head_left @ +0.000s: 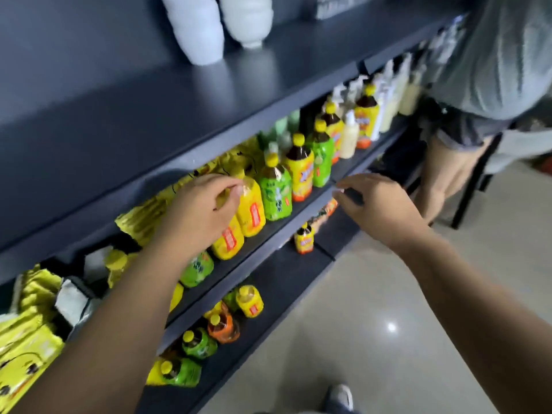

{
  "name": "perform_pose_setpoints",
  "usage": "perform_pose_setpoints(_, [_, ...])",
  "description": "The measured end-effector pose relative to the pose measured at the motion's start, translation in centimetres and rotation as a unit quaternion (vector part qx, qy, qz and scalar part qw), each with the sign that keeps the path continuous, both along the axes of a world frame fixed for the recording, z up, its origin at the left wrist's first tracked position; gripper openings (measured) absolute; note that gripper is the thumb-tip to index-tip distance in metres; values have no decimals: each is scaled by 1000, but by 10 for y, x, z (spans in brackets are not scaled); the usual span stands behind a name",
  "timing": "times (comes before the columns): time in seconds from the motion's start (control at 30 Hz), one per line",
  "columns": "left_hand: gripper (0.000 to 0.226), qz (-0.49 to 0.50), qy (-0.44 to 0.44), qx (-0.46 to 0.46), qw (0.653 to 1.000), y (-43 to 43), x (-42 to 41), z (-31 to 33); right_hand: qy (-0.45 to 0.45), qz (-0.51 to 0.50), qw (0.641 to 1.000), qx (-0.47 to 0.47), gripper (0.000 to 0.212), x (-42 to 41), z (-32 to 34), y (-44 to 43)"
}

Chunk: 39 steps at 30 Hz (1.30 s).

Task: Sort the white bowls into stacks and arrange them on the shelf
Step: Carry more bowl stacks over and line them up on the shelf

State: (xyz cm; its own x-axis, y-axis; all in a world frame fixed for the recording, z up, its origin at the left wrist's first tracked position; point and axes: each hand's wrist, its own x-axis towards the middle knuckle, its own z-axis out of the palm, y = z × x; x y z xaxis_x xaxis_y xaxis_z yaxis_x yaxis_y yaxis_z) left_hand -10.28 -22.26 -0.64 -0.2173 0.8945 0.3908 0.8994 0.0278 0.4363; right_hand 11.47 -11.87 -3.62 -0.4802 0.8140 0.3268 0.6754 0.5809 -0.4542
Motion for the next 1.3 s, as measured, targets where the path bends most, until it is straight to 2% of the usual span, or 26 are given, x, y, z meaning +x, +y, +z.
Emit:
perform_pose_setpoints(0.13, [34, 53, 0, 19, 998, 46, -7, 22, -18, 70, 997, 35, 29, -20, 25, 67])
perform_pose_setpoints(0.2, [37, 68, 9, 24, 997, 65, -13, 31, -14, 107, 992, 61, 27, -37, 33, 93])
perform_pose_setpoints(0.27, [38, 77, 28, 29, 996, 84, -22, 38, -16, 139, 987, 80, 33, -57, 41, 119])
perform_pose_setpoints(0.4, [25, 98, 45, -2, 994, 126, -53, 43, -9, 174, 978, 113, 35, -106, 55, 173])
perform_pose_setpoints(0.57, [26, 128, 72, -61, 987, 190, -98, 55, -24, 211, 966, 150, 35, -166, 65, 235])
perform_pose_setpoints(0.67, [29, 142, 76, -131, 978, 212, -118, 49, -21, 225, 967, 115, 37, -202, 66, 271])
perform_pose_setpoints(0.73, [31, 145, 73, -166, 973, 220, -128, 42, -10, 227, 972, 54, 42, -226, 67, 291])
perform_pose_setpoints(0.9, [43, 170, 75, -175, 967, 224, -130, 31, 31, 224, 968, -113, 60, -281, 71, 324])
perform_pose_setpoints(0.97, [46, 183, 71, -167, 966, 224, -131, 28, 52, 235, 957, -163, 62, -302, 68, 334])
perform_pose_setpoints(1.07, [64, 202, 73, -173, 961, 224, -132, 26, 115, 242, 932, -245, 71, -323, 63, 344])
perform_pose_setpoints(1.2, [84, 228, 61, -154, 960, 225, -132, 28, 177, 255, 908, -282, 88, -341, 60, 351])
perform_pose_setpoints(1.3, [85, 233, 48, -154, 959, 224, -130, 28, 197, 278, 889, -306, 95, -347, 60, 357])
